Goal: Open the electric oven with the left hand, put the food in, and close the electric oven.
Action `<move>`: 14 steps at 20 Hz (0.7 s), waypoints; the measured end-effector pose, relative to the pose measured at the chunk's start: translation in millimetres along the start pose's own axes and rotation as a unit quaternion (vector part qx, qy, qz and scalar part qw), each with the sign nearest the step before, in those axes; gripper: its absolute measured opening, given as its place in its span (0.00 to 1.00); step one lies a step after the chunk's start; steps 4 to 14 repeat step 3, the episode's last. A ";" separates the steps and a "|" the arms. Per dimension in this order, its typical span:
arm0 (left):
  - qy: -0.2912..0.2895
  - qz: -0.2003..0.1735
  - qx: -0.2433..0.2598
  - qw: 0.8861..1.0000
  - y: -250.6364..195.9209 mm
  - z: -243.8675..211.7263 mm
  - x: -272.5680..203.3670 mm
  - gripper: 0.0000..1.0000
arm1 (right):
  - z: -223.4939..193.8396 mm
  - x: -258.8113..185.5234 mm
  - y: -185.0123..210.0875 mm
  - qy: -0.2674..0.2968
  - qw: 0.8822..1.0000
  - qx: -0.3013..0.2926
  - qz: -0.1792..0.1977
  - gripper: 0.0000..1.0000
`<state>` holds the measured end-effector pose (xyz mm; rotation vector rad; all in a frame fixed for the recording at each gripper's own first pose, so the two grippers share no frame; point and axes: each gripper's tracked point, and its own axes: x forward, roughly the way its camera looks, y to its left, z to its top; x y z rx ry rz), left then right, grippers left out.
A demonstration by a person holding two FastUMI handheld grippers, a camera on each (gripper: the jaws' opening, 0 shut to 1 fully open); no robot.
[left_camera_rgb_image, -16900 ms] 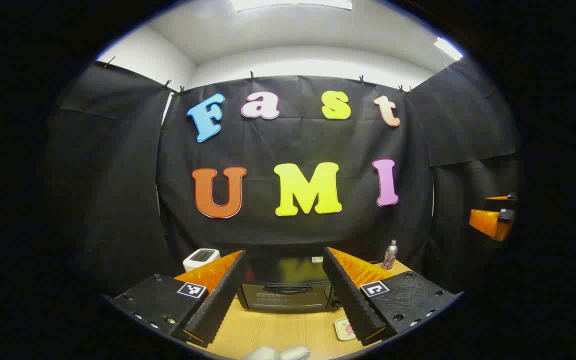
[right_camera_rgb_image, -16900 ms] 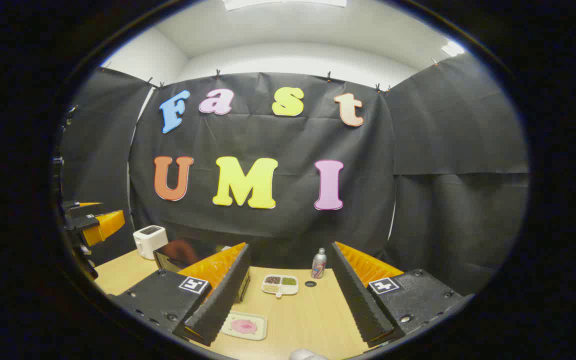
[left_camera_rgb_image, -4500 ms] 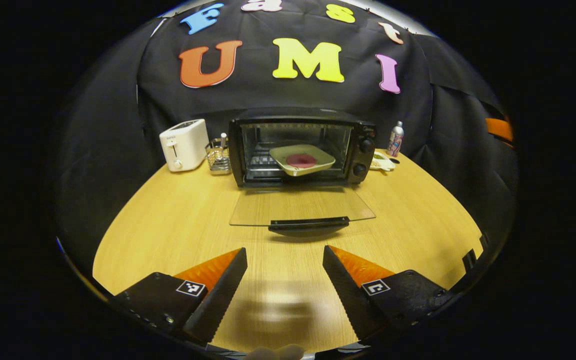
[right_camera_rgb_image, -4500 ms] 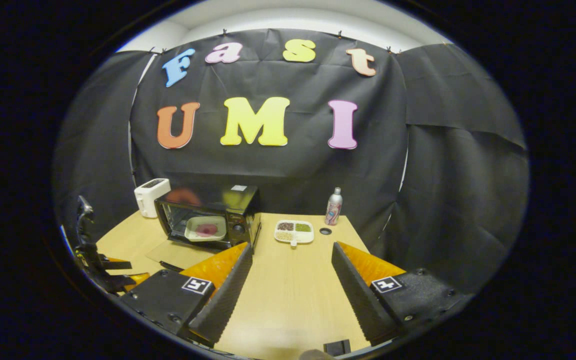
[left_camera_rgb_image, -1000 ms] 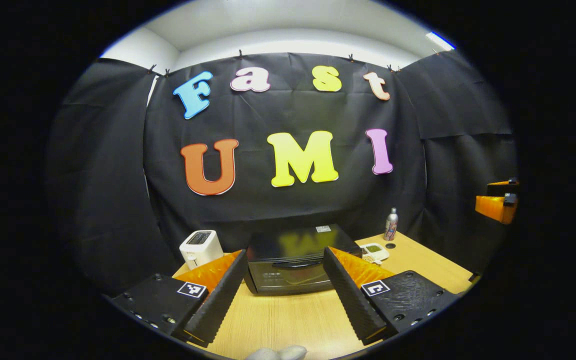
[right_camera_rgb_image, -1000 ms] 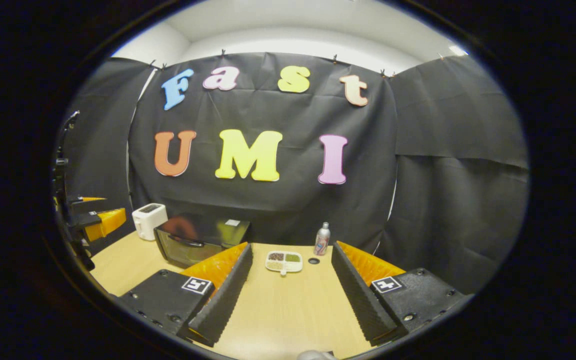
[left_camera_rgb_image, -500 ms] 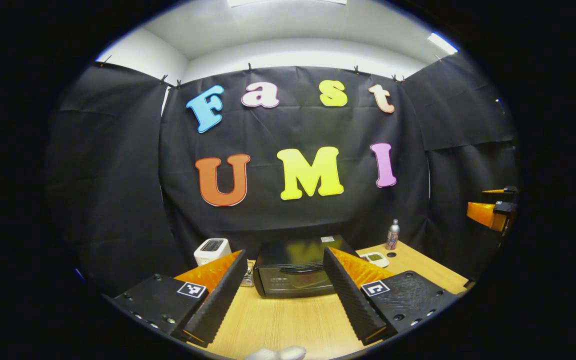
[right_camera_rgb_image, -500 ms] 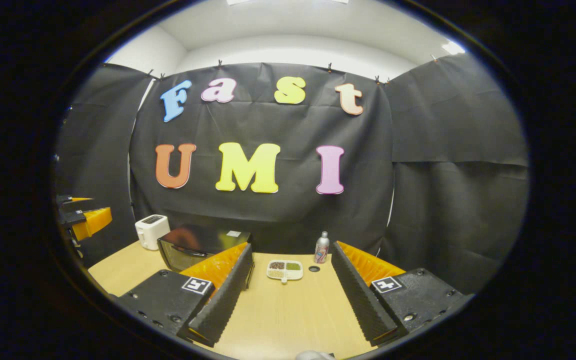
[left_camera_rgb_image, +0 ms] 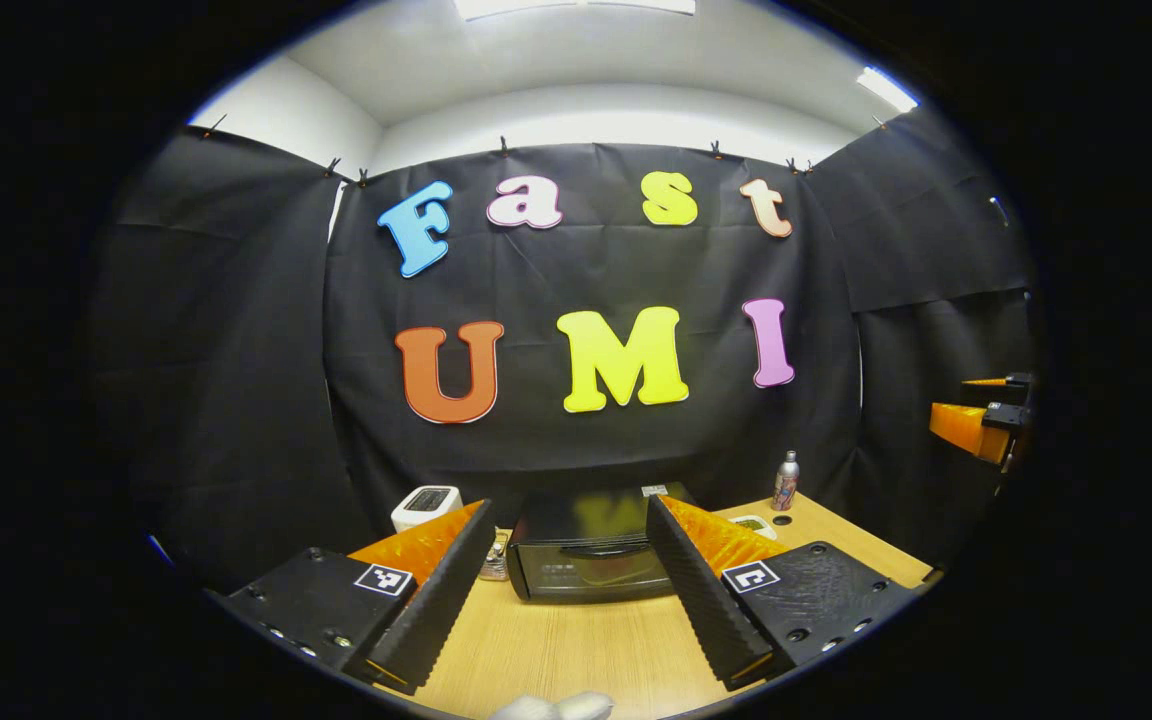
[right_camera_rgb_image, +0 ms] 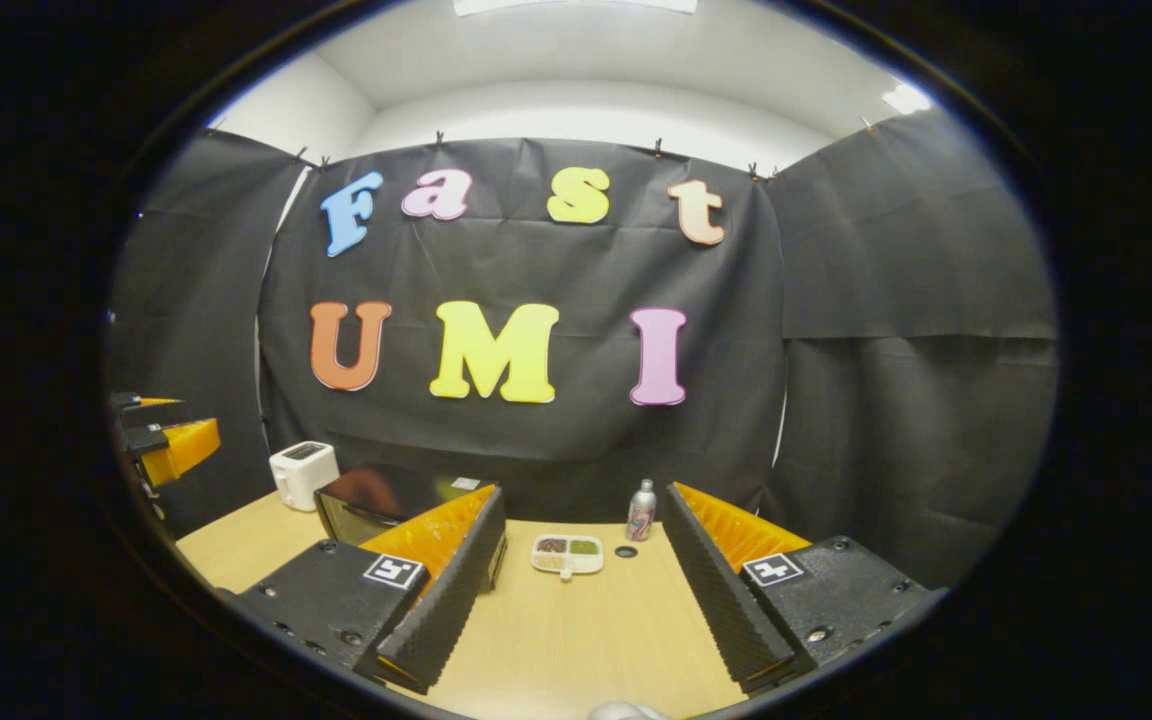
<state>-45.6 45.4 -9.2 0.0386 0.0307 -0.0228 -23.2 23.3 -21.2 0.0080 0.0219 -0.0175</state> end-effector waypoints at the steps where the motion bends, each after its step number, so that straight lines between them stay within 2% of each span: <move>1: 0.000 -0.001 -0.002 1.000 -1.1 0.2 1.9 0.97 | 0.0 -0.1 0.1 0.000 1.000 0.001 0.002 0.96; 14: -0.001 -0.002 -0.007 1.000 -1.4 2.3 0.9 0.97 | 2.5 0.2 -1.7 -0.003 1.000 0.000 0.001 0.97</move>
